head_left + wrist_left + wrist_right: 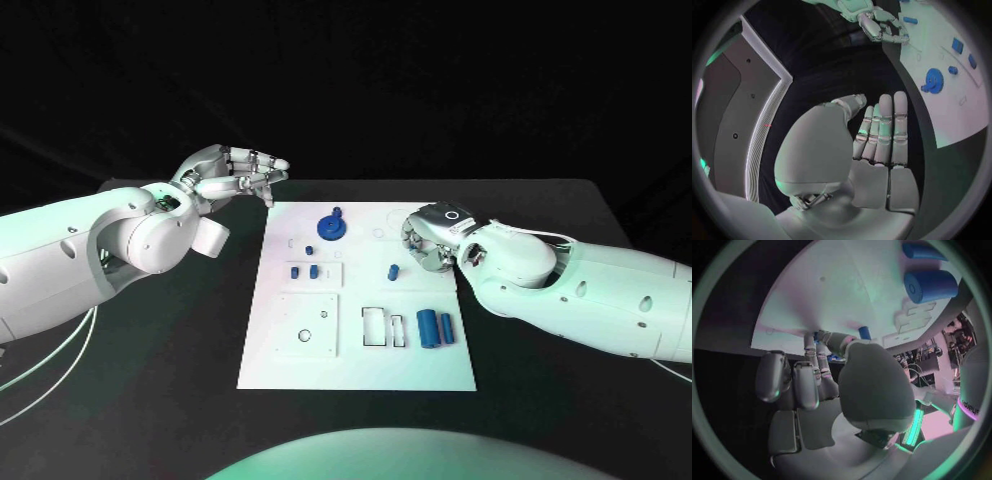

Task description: Assemble the parts on the task board

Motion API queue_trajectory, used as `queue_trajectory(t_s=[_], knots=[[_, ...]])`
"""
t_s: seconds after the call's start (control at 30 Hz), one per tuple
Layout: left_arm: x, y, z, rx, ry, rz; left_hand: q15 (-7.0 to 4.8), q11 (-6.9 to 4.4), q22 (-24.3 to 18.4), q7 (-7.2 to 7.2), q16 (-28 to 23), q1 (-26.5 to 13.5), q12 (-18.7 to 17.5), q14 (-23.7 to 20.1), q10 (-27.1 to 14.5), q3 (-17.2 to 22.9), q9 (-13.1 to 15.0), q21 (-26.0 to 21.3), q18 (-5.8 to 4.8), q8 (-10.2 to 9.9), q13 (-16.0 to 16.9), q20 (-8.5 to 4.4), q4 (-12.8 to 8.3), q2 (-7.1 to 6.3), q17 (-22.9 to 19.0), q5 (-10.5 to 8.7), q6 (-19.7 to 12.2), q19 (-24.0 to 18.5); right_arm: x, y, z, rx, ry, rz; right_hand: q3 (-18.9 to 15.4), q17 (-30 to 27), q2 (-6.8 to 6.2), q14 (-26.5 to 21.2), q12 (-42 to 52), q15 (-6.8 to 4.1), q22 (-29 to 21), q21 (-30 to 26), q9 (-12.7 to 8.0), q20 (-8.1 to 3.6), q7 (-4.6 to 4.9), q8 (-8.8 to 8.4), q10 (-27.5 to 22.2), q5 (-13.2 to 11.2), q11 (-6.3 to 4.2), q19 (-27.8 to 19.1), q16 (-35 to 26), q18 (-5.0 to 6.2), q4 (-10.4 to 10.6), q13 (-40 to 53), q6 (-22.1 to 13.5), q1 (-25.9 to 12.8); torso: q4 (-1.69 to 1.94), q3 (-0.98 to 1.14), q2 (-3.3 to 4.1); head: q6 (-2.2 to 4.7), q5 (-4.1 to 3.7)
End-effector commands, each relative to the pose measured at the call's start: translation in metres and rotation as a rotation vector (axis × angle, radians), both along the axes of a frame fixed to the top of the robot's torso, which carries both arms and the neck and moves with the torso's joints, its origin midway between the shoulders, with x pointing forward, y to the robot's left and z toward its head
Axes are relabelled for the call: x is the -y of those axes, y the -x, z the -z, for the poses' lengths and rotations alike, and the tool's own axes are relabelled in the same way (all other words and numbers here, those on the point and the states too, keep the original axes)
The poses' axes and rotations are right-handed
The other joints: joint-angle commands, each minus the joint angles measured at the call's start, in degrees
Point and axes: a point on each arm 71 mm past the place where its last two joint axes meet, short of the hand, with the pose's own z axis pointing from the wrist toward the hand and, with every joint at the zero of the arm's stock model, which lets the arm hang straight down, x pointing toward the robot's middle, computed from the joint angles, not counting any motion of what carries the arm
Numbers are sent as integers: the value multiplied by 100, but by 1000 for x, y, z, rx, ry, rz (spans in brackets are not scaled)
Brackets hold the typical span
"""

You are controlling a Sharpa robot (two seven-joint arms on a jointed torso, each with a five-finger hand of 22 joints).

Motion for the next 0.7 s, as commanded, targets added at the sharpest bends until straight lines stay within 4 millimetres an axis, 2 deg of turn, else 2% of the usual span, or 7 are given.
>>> queue_trajectory(t_s=[0.03,0.7], knots=[[2,1,0,0,2,22,15,-6,-8,-11,-22,-17,-35,-44,-35,1,-4,-29,81,-34,-5,-4,-27,10,-5,21,-41,-30,-1,5,7,-20,-4,0,23,-5,98,168,11,-41,375,22,2,5,-13,19,84,-28,-25,36,24,-70,-3,5,4,63,-3,2,-4,7,12],[1,0,1,-5,-1,22,21,0,-11,-4,-33,-24,-28,-46,-49,1,-5,-33,81,-32,-10,1,-32,14,-11,22,-42,-33,2,8,-9,46,-80,-1,42,-12,88,167,12,-43,394,50,14,3,-16,29,97,-49,-28,48,20,-76,-24,11,13,50,-3,0,-5,42,9]])
